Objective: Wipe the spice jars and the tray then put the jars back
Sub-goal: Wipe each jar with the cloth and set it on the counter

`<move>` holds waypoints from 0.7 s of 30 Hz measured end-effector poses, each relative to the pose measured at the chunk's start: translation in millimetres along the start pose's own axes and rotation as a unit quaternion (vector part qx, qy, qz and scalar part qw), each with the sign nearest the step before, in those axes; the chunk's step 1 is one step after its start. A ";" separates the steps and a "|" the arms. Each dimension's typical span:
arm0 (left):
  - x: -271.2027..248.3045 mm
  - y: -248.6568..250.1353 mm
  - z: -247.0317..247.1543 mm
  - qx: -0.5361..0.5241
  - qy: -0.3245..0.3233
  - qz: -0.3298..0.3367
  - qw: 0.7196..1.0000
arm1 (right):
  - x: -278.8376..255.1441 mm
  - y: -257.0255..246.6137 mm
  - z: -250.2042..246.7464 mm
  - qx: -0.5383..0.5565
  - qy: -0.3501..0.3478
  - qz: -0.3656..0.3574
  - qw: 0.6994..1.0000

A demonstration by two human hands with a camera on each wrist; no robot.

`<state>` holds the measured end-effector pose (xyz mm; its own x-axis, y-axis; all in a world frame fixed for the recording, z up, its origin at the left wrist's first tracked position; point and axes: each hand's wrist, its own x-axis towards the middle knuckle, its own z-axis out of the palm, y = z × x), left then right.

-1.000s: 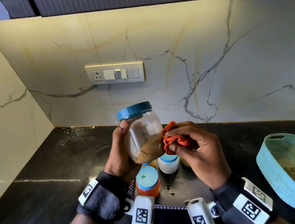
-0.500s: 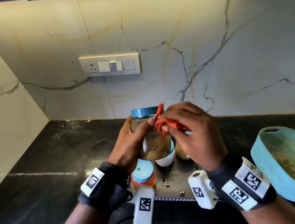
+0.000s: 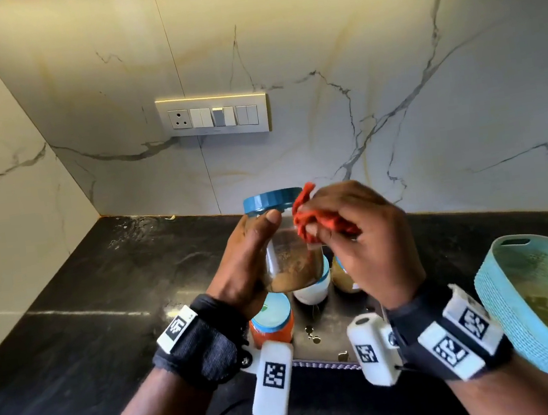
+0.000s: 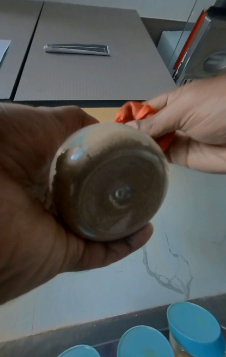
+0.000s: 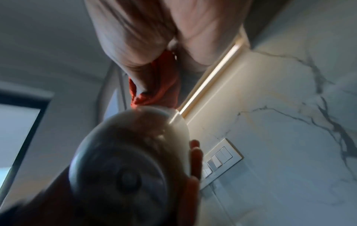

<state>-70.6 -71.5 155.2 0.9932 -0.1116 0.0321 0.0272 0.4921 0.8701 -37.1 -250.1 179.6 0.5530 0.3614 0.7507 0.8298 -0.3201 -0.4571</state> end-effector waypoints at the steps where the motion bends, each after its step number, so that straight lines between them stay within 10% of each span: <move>1: 0.5 -0.2 1.0 0.008 0.003 0.002 1.000 | 7.6 2.6 -0.7 0.025 0.018 0.025 0.999; 10: -1.4 1.5 -16.7 -0.050 0.031 0.019 0.998 | -32.8 -9.8 14.2 -0.030 -0.039 -0.037 0.998; 21: 2.6 16.7 -15.9 0.115 0.086 0.042 0.989 | -37.3 -12.8 23.2 -0.098 -0.055 -0.080 0.990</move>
<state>-65.8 -49.8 162.0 0.9960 0.0797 0.0417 -0.0627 0.2828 0.9571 -66.6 -239.1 146.4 0.4303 0.5110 0.7442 0.8824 -0.4120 -0.2272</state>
